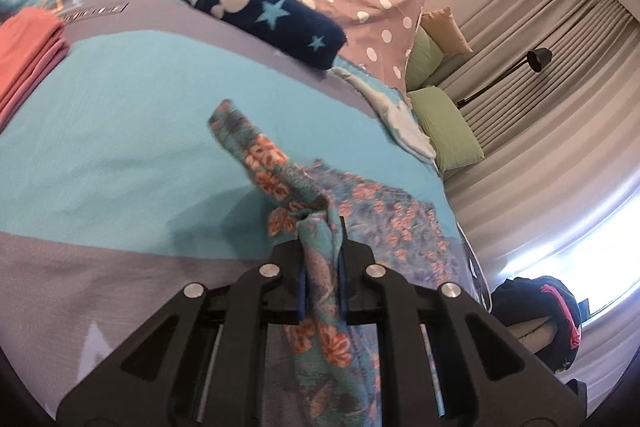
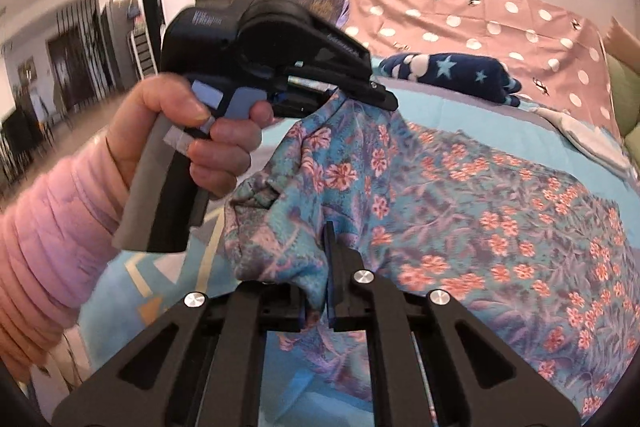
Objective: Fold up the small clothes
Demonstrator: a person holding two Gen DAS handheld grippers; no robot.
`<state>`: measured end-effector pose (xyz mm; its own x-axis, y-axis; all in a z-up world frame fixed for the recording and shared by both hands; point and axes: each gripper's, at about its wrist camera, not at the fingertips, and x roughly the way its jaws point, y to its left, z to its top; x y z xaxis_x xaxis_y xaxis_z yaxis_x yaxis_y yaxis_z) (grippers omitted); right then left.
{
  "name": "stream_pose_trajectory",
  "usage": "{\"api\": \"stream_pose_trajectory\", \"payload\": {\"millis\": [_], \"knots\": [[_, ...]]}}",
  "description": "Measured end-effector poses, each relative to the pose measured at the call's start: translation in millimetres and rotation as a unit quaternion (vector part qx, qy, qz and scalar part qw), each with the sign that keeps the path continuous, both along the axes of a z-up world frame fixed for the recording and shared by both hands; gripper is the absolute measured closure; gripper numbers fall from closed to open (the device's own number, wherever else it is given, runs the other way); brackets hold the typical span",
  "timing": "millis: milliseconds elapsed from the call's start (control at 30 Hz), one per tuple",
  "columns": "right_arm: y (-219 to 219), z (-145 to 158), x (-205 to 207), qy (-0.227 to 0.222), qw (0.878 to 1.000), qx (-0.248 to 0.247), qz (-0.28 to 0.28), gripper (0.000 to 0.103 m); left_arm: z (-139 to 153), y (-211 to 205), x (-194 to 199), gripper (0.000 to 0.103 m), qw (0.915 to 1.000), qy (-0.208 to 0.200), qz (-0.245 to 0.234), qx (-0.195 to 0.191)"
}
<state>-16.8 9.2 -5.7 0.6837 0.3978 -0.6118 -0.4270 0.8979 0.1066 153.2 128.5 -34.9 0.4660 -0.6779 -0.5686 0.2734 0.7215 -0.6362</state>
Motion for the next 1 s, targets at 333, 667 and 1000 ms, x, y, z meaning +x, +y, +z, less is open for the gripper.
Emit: {"api": "stream_pose_trajectory", "payload": {"millis": [333, 667, 1000], "knots": [[-94, 28, -5, -0.025, 0.992, 0.113, -0.058, 0.096, 43, -94, 11, 0.092, 0.9988, -0.018, -0.017, 0.042], [-185, 23, -19, -0.013, 0.976, 0.184, -0.117, 0.096, 53, -198, 11, 0.092, 0.9931, -0.027, -0.052, 0.101], [-243, 9, -50, 0.012, 0.962, 0.232, -0.144, 0.096, 47, -290, -11, 0.092, 0.9810, -0.046, -0.111, 0.152]]}}
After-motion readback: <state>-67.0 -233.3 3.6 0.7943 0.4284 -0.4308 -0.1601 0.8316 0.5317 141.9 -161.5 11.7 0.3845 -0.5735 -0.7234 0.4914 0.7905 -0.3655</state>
